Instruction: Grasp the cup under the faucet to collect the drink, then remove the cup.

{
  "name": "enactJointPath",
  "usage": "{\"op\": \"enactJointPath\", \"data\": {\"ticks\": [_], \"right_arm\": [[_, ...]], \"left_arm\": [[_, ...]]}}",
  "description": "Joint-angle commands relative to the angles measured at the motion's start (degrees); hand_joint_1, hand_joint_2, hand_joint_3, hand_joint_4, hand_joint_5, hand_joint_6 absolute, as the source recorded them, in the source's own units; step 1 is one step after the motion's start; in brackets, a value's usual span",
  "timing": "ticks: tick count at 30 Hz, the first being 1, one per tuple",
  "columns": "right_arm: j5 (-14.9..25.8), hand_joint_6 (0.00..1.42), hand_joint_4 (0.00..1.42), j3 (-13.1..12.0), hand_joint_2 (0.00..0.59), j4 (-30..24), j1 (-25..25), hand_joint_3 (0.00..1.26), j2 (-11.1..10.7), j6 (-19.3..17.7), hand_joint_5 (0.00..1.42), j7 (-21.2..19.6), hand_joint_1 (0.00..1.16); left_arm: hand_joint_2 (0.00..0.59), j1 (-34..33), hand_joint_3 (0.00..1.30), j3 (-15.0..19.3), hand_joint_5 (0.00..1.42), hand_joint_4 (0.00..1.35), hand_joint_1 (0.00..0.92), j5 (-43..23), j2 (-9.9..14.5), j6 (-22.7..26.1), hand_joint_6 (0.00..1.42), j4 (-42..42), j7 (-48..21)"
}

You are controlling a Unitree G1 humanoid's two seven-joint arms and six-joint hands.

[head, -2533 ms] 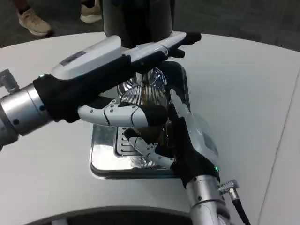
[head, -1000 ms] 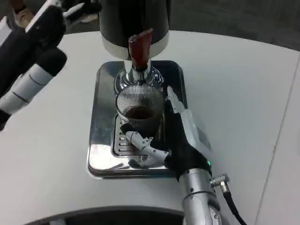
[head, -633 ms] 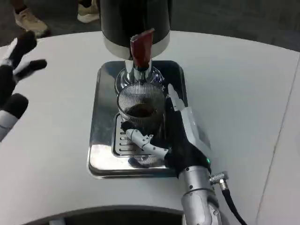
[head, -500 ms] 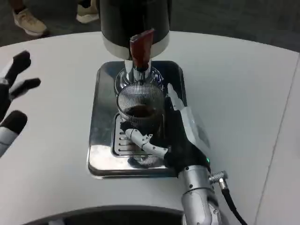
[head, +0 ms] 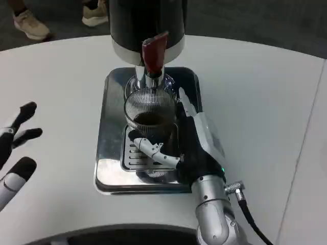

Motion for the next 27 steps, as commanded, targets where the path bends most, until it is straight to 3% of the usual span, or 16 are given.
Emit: {"op": "enactJointPath", "data": {"ticks": [1,10,12,24,27], "right_arm": [[2.1,0.15,0.02,-0.8,0.2,3.0,-0.6,0.0,2.0,-0.5,0.02,0.7,0.7],[5.3,0.21,0.18,-2.5,0.188,6.8,-1.7,0.0,3.1,-4.4,0.13,-0.5,0.77],[5.9,0.28,0.3,-2.8,0.176,8.2,-2.5,0.09,3.3,-5.8,0.23,-0.9,0.82],[8.6,0.37,0.48,-3.4,0.172,15.5,-6.3,0.34,4.0,-11.8,0.4,-1.8,0.91],[9.0,0.46,0.57,-3.6,0.168,16.5,-6.7,0.44,4.3,-13.3,0.48,-2.8,0.95]], "left_arm": [[0.227,1.4,0.05,-0.4,0.13,0.0,0.0,0.5,-0.7,-0.2,0.07,0.1,0.7],[0.233,2.2,0.06,0.4,0.13,0.0,0.0,0.1,-0.3,0.4,0.07,-0.4,1.1],[0.234,2.4,0.06,0.6,0.13,0.0,0.0,0.0,-0.2,0.6,0.07,-0.5,1.2],[0.236,3.6,0.07,2.1,0.14,0.0,0.0,-0.5,-0.1,1.9,0.07,-2.0,1.4],[0.236,3.8,0.07,2.2,0.14,0.0,0.0,-0.6,0.1,2.2,0.07,-2.2,1.4]]}}
